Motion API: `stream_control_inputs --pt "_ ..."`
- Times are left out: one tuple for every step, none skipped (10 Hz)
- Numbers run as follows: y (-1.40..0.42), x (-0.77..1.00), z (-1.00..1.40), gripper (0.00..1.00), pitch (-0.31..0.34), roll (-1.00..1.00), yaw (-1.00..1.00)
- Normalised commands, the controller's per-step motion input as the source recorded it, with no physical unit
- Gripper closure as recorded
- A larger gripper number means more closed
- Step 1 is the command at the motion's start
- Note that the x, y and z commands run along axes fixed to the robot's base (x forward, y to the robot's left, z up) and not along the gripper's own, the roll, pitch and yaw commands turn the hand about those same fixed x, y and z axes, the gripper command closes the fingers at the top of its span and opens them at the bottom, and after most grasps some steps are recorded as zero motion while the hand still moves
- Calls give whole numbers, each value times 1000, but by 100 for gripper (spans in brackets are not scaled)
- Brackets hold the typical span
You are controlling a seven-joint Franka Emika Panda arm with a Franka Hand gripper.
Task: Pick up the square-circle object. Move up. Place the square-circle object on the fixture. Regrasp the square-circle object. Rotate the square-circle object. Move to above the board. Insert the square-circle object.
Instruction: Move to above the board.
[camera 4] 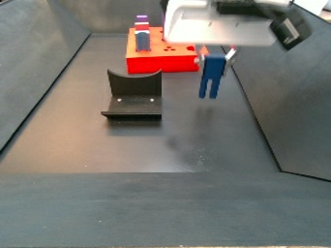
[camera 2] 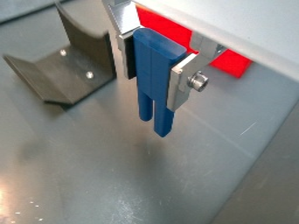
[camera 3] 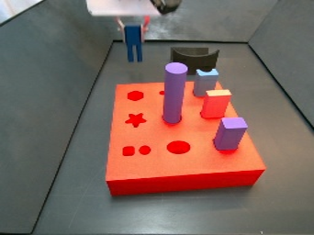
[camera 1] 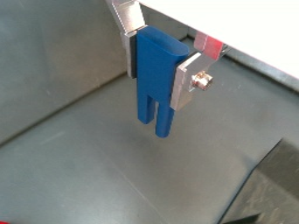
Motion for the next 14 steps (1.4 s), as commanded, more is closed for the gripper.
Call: stream_control_inputs --pt "28 -109 1000 100 13 -146 35" --pt "28 -105 1000 100 25 -129 20" --pt "30 -104 1000 100 22 -103 4" --pt "31 -104 1000 100 21 -91 -3" --pt "32 -101 1000 100 18 -71 -10" --pt "34 -99 1000 100 24 -47 -16" --pt "37 -93 1000 100 30 -26 -20" --pt "39 -88 1000 100 35 -16 -20" --pt "40 -75 1000 100 47 2 -23" --pt "43 -60 1000 100 65 17 -22" --pt "45 -51 1000 100 72 22 -20" --pt "42 -32 885 100 81 32 -14" --pt "34 -17 723 100 84 38 -11" --pt "26 -7 561 100 86 44 -9"
